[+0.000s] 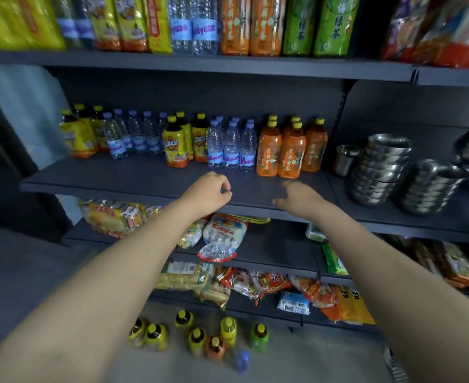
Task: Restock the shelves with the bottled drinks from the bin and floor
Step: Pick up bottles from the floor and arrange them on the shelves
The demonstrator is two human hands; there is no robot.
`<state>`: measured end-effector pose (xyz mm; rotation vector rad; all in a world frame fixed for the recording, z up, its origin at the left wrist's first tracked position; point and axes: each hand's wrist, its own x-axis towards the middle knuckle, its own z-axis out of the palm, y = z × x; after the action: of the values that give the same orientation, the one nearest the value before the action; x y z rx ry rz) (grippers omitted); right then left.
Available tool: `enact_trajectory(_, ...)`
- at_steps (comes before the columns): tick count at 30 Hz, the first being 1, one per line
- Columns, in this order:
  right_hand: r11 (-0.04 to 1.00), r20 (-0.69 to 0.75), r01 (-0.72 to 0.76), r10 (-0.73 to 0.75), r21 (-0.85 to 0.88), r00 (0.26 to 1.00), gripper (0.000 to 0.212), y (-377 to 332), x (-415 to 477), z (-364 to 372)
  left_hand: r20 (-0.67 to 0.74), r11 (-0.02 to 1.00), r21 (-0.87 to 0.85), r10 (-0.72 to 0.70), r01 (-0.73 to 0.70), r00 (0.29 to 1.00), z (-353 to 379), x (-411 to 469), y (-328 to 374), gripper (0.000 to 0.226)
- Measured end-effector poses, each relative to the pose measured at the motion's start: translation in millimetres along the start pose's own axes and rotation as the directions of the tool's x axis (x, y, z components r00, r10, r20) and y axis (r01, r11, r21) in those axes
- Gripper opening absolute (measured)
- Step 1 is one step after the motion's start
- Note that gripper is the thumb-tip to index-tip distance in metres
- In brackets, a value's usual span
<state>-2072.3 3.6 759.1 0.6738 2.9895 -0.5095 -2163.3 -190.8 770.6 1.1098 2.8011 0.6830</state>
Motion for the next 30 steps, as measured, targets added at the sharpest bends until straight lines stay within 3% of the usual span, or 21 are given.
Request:
enact_trajectory(5,0.998,0.057,0.062,-0.062,-0.005,0.996,0.057,7.6,-37.8,17.8,0.027,0.984,0.127,-0.129,0.125,0.991,13.0,-55.9,13.6,0.025)
enact_trajectory(8,0.997,0.071,0.081,-0.08,-0.013,0.994,0.059,11.0,-57.2,35.8,0.054,0.939,0.31,-0.174,0.149,0.983,28.1,-88.2,13.7,0.034)
enact_trajectory(13,0.991,0.165,0.124,-0.114,-0.053,0.98,0.059,11.9,-83.8,75.7,0.109,0.883,0.438,-0.235,0.166,0.966,57.7,-133.1,4.2,0.045)
enact_trajectory(18,0.985,0.246,0.126,-0.094,-0.118,0.965,0.06,11.5,-83.4,117.5,0.204,0.883,0.429,-0.3,0.19,0.932,90.3,-152.5,-17.5,0.048)
enact_trajectory(23,0.995,0.31,0.05,-0.021,-0.088,0.951,0.056,9.8,-61.5,170.4,0.283,0.88,0.448,-0.307,0.157,0.909,125.6,-144.2,-57.2,0.052)
enact_trajectory(30,0.991,0.372,0.029,0.021,-0.129,0.928,0.048,9.0,-27.9,242.7,0.347,0.925,0.351,-0.272,0.145,0.897,181.4,-118.2,-117.9,0.048)
